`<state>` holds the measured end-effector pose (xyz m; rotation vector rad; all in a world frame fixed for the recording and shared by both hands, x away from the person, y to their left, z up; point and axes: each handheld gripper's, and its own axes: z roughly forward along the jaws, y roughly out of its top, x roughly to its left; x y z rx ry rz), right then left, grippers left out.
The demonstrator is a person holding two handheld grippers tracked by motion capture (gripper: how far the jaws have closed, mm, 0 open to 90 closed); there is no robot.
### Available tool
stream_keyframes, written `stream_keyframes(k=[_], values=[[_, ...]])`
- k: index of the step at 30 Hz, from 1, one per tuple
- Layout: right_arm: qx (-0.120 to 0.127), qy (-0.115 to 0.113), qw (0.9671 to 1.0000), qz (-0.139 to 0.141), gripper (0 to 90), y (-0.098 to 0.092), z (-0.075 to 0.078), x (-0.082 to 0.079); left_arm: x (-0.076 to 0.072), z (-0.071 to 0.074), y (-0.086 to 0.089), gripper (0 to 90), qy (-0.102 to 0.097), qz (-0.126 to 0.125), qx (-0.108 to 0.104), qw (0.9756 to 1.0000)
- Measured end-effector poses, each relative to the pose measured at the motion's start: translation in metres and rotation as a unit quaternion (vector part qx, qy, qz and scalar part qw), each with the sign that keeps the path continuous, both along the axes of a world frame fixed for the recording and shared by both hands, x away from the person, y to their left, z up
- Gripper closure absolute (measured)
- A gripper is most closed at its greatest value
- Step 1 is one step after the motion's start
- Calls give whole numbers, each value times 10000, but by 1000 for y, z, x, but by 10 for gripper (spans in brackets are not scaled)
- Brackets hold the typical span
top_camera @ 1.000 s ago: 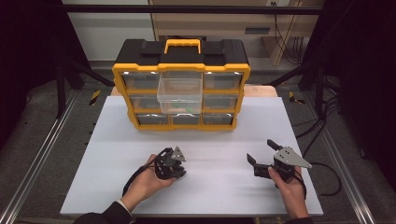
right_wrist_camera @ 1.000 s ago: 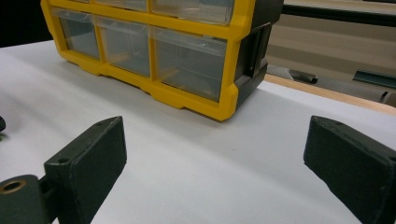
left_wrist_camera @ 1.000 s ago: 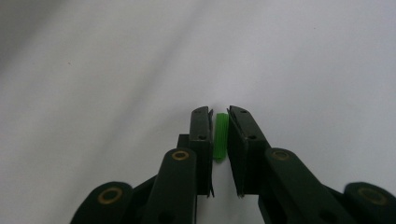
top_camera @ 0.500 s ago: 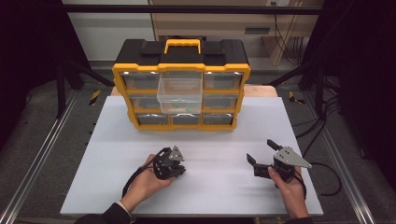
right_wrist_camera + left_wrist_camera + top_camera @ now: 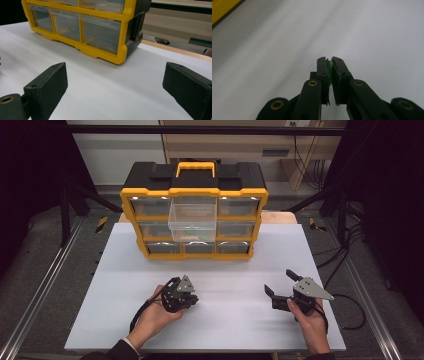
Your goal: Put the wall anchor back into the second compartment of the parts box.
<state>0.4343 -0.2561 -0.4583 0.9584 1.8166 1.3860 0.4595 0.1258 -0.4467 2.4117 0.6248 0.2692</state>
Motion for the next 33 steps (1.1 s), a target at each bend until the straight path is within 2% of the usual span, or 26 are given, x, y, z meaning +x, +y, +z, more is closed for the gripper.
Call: stream_keyframes(k=[2,3,5,12,14,16,23,24,25,28,33], values=[[-1,0,10000,2,61,0,0,0,0,1,0,844,-27,0,3,10000],[2,4,10000,-4,61,0,0,0,-2,2,0,844,-55,49,-105,9999],[5,11,10000,-2,61,1,0,0,-2,3,0,844,-57,22,-75,10000],[21,-1,10000,-21,61,1,0,0,-3,9,-1,844,-111,41,-220,9997],[46,6,10000,-42,61,0,0,1,-3,15,-1,844,-179,14,-181,9997],[50,8,10000,-50,61,0,0,1,-4,19,-1,844,-216,43,-250,9994],[52,-22,10000,-9,61,1,1,-1,-4,30,1,844,-324,78,-288,9990],[90,-24,10000,0,61,1,1,0,-4,33,1,844,-345,96,-306,9989],[85,-26,10000,-7,61,1,0,0,-8,32,-1,844,-165,364,-489,9980],[54,-3,10000,-17,61,0,1,-1,-5,34,0,844,-301,154,-401,9986],[38,0,10000,-20,61,1,0,0,-7,38,1,844,-395,137,-471,9980]])
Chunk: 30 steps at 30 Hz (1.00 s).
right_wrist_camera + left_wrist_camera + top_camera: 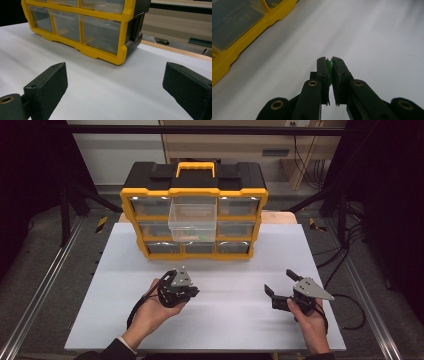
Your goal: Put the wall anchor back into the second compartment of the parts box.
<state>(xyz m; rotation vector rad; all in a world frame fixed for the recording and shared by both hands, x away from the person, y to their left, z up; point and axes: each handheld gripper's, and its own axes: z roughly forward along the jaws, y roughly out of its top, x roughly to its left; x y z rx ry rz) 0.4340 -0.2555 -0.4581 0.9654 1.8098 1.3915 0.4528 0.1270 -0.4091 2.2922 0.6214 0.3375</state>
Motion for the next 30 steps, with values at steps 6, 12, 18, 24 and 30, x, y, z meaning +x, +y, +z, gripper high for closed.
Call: stream_keyframes(k=[6,12,18,24,30], values=[[-15,11,10000,-11,61,1,-1,2,-3,8,3,844,-112,-6,-27,9999],[-10,14,10000,7,61,2,-1,1,-4,13,4,844,-150,17,-88,9998],[-6,17,10000,-2,61,1,-1,0,-3,18,4,844,-199,52,-111,9997],[-10,68,10000,13,61,2,-2,1,-4,25,4,844,-241,45,-157,9996],[-36,50,10000,26,61,3,-3,2,-5,32,9,844,-325,60,-201,9993]])
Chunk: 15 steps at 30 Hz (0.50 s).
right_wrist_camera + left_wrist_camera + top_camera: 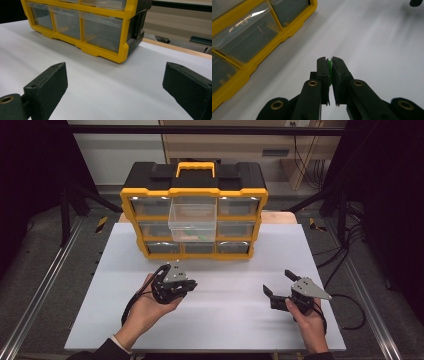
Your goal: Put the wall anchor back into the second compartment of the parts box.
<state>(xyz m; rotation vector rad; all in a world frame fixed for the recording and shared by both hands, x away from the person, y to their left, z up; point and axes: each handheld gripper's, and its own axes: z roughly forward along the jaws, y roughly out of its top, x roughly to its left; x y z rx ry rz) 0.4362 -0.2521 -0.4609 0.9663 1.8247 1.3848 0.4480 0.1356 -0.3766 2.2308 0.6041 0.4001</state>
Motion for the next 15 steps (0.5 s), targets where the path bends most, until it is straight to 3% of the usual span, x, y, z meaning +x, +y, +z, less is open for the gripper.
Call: stream_keyframes(k=[15], values=[[-31,-15,10000,-8,61,-1,1,-1,0,3,1,844,-43,48,-93,9999]])
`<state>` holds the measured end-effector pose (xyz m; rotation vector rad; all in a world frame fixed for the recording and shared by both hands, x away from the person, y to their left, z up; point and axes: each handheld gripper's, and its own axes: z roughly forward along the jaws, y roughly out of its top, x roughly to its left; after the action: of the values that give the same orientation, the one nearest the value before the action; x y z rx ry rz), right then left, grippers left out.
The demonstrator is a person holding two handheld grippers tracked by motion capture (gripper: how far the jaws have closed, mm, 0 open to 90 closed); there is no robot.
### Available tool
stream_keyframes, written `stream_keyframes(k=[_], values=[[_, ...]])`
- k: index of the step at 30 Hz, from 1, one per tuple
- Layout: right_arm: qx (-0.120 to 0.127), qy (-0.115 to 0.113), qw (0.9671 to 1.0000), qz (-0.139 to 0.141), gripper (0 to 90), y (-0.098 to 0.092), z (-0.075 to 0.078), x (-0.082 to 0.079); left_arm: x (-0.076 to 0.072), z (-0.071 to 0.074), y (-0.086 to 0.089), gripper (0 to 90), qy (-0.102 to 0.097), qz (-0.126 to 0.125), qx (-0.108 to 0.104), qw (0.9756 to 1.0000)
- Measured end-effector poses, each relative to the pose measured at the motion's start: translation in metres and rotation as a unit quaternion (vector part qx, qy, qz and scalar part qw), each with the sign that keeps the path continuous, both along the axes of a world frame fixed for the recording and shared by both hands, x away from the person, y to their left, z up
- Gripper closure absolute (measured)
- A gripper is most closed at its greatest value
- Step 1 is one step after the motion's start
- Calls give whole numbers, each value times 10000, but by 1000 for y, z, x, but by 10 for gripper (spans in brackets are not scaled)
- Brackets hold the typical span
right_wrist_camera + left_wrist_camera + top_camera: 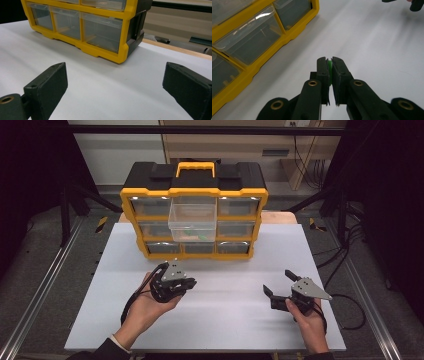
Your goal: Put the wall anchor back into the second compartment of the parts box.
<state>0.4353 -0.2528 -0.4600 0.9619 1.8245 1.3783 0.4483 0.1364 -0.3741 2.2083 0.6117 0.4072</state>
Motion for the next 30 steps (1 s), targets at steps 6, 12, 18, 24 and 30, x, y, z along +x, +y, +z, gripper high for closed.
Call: stream_keyframes(k=[6,12,18,24,30], values=[[-16,-16,10000,-7,61,0,0,0,-1,4,0,844,-25,13,-80,10000],[4,-6,10000,-1,61,0,0,0,-3,12,-1,844,-93,-13,-163,9998],[13,-33,10000,-11,62,0,1,0,-4,19,-1,844,-123,-64,-249,9996],[-3,-25,10000,-42,63,0,1,-1,-3,26,0,844,-209,-20,-235,9995],[35,-44,10000,-62,63,-2,2,-1,-2,34,2,844,-259,6,-291,9992]])
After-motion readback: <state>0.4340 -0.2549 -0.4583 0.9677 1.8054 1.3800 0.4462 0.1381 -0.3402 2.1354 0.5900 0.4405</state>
